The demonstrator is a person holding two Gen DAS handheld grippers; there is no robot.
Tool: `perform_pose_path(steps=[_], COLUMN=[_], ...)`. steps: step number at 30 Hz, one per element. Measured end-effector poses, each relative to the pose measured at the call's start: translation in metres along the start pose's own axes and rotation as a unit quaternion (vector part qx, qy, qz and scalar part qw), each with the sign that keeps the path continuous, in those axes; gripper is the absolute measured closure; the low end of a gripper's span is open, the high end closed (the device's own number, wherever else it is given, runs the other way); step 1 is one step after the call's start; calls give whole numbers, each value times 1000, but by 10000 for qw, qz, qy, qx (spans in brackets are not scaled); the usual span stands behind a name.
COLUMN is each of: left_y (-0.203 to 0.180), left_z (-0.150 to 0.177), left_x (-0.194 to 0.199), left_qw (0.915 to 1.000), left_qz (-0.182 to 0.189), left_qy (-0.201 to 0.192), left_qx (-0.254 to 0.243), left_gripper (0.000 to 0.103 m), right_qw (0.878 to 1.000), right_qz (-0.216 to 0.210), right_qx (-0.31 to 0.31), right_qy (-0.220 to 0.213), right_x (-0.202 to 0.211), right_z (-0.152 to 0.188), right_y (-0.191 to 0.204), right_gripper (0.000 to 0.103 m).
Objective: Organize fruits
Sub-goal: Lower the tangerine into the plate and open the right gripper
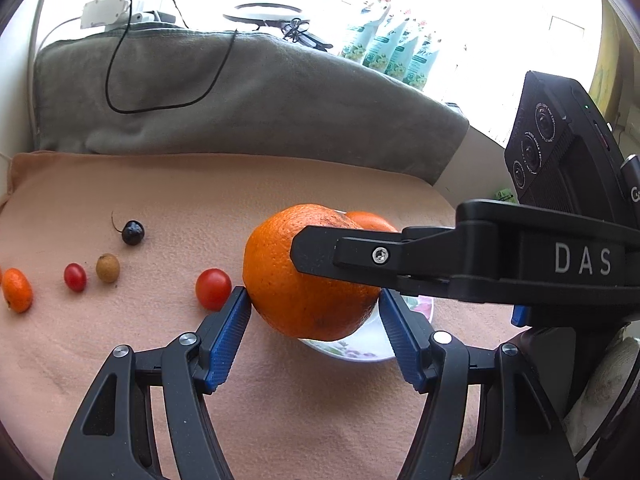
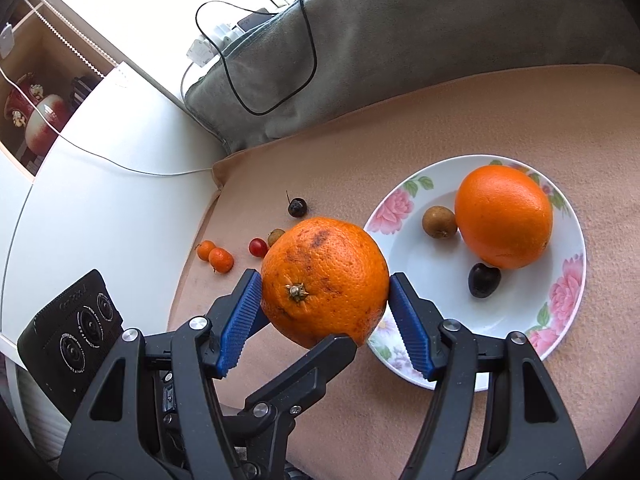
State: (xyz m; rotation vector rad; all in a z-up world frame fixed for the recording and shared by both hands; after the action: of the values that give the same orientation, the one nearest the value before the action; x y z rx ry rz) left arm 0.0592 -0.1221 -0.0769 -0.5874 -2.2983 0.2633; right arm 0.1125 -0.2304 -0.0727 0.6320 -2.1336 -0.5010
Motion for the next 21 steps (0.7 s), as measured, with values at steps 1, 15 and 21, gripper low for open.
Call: perform_pose_path(steps=[1, 15, 21], left_y=[-2, -20, -18], left_z=[1, 8, 8], left_x=[-2, -20, -22], left_qw=[10000, 9991, 9990], left_qz=[21, 214, 226], left_qy=[30, 301, 361], left_qx=[-15, -187, -169], left_gripper=[37, 37, 37], right_qw=[10000, 9994, 9993], right_qz=[19, 232, 226], right_qx=[-36, -240, -290], right_qy=[-1, 44, 45], right_x=[1, 11, 12], right_z=[1, 4, 4], right_y=[-3, -28, -30], right_gripper=[35, 35, 35])
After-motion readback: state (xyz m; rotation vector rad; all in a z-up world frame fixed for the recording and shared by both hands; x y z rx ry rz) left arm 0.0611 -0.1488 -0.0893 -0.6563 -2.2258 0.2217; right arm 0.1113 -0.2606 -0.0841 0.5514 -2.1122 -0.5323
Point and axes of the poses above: each gripper's, at about its wrist camera, not at the fingertips, and x roughly against the way its jaws point, y to its left, z to its underside, the point moved 2 cm from there along -x, roughly the way its jaws point, and after that the axes turned 4 degrees about x, right-handed, at the moved point
